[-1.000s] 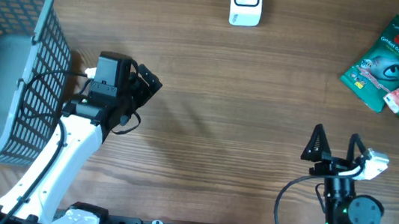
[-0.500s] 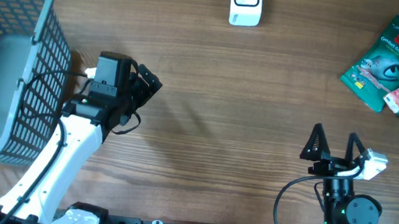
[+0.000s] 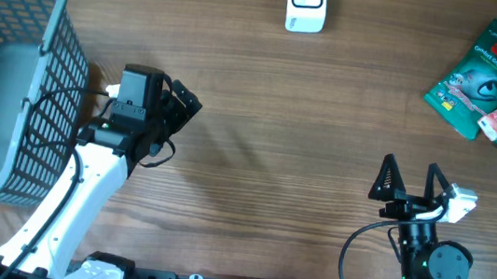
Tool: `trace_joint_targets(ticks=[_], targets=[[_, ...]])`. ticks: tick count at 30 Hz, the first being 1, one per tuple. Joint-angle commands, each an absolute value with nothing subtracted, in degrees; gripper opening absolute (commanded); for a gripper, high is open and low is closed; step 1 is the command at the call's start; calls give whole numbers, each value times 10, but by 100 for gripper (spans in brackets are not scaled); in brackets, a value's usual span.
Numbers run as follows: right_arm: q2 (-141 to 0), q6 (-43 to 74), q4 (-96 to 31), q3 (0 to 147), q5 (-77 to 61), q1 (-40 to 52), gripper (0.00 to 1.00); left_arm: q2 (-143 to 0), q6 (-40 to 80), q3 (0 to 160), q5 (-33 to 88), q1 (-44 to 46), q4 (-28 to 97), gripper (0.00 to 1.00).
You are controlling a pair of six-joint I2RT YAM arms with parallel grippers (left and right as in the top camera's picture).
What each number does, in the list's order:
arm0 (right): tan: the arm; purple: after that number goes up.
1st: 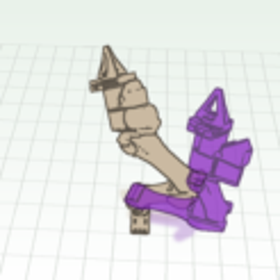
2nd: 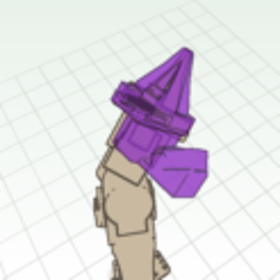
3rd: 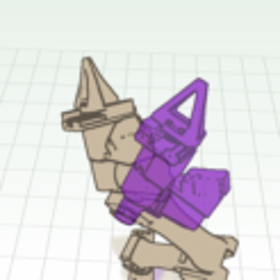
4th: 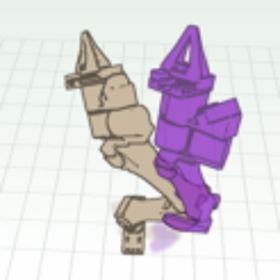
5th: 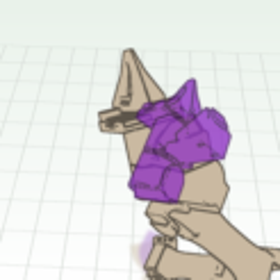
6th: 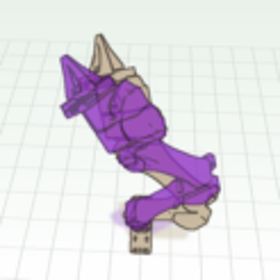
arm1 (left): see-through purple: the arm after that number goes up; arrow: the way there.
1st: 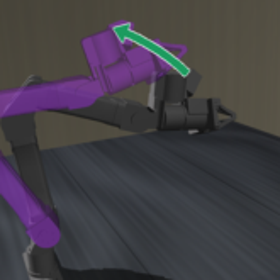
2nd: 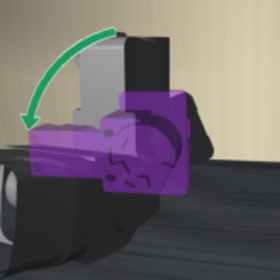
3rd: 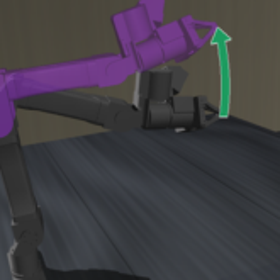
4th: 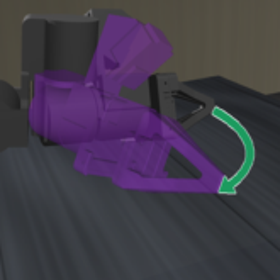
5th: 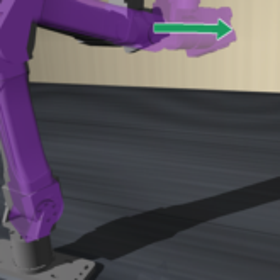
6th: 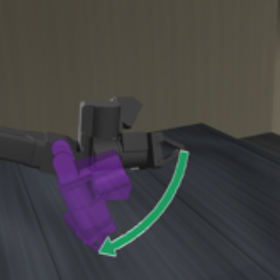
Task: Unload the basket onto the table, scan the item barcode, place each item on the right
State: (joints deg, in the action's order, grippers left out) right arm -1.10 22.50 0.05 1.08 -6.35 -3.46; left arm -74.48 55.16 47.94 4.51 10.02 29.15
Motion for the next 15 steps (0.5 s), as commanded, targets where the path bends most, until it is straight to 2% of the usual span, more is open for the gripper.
trace_joint_targets(ticks=[1,15], targets=[[-2,229,4,3,-55,-36,100,-748,544,475,37,96,290,100],[-2,229,4,3,-55,-36,100,-748,544,475,11,96,290,100]])
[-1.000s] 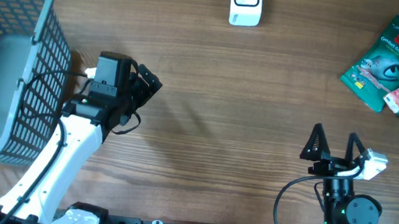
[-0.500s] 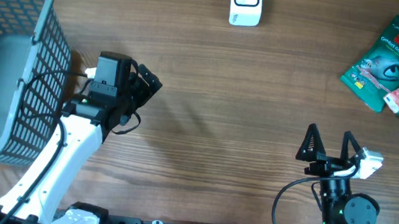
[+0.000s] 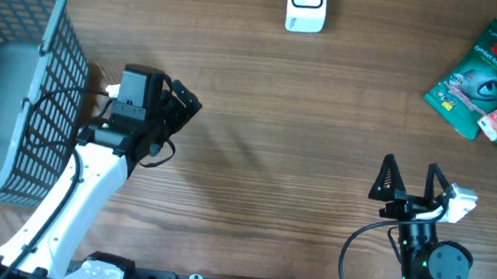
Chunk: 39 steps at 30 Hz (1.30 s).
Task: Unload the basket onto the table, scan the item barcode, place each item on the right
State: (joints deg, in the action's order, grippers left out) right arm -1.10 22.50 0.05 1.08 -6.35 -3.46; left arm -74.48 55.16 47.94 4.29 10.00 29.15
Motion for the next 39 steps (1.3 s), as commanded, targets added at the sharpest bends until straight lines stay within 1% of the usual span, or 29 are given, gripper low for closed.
trace_joint_targets(ticks=[1,7,12,18,24,32,39], targets=[[-2,229,4,3,-55,-36,100,-748,544,475,4,96,290,100],[-2,229,4,3,-55,-36,100,-748,537,475,-21,97,269,100],[-2,229,4,3,-55,-36,100,-728,417,475,-36,116,214,100],[-2,229,4,3,-55,-36,100,-663,333,474,-67,133,203,100],[-2,229,4,3,-55,-36,100,-568,271,432,-77,132,203,100],[-2,229,4,3,-55,-36,100,-368,272,262,-66,80,156,100],[-2,229,4,3,-55,-36,100,-236,272,170,-45,36,144,100]])
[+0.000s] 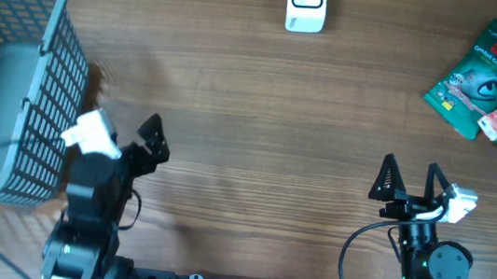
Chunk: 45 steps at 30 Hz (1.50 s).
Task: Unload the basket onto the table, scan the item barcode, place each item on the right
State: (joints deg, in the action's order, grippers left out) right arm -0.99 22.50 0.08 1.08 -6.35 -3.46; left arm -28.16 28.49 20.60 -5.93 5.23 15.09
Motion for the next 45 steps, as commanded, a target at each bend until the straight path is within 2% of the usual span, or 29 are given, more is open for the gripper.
trace_joint_targets(ticks=[1,10,21,26,45], targets=[[-2,229,4,3,-55,-36,100,-223,272,161,-46,34,142,100],[-2,229,4,3,-55,-36,100,-151,180,109,-15,28,109,100],[-2,229,4,3,-55,-36,100,-79,180,52,-11,5,104,100],[-2,229,4,3,-55,-36,100,-54,145,10,-9,5,55,99],[-2,229,4,3,-55,-36,100,-19,76,7,6,5,51,100]])
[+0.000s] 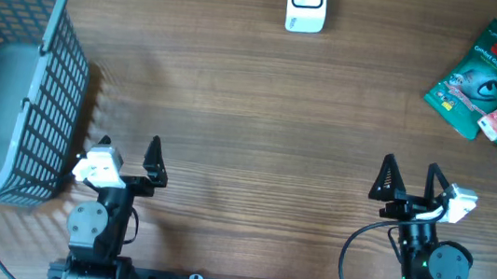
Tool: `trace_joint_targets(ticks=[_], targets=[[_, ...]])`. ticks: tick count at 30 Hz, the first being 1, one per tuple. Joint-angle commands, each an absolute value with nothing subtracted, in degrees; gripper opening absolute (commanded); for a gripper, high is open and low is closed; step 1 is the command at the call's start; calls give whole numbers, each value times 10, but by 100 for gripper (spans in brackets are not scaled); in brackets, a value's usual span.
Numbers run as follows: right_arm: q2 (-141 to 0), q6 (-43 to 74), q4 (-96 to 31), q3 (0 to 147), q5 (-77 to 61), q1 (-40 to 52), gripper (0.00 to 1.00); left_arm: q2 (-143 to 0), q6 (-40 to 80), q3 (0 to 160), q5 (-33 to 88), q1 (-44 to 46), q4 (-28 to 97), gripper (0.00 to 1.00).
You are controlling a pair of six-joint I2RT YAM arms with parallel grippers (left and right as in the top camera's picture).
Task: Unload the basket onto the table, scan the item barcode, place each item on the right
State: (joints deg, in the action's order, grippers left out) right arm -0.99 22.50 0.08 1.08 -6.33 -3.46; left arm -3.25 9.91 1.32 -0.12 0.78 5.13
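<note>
The white barcode scanner [306,3] lies at the table's far edge, in the middle. The items are at the far right: a green packet [477,77], a green-capped bottle and a yellow and red bottle. My left gripper [128,147] stands open near the front edge, pointing away, nothing between its fingers. My right gripper [408,179] is open too, in the same pose at the front right, well short of the items.
A large grey mesh basket [55,89] takes up the left side, its near corner just left of my left gripper. Cables trail from both arm bases along the front edge.
My left arm has pulled back from beside the basket to the front edge and now points straight away, fingers spread. The right arm and the items have not moved.
My left arm was stretched out over the table beside the basket's right wall and stayed there at the second moment. Then it was drawn back and tilted near the basket's near corner. Now it sits at the front, mirroring the still right arm.
</note>
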Motion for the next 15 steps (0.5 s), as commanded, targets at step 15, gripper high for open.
trace_joint_targets(ticks=[15], targets=[[-2,229,4,3,-55,-36,100,-2,30,7,11,5,52,100]])
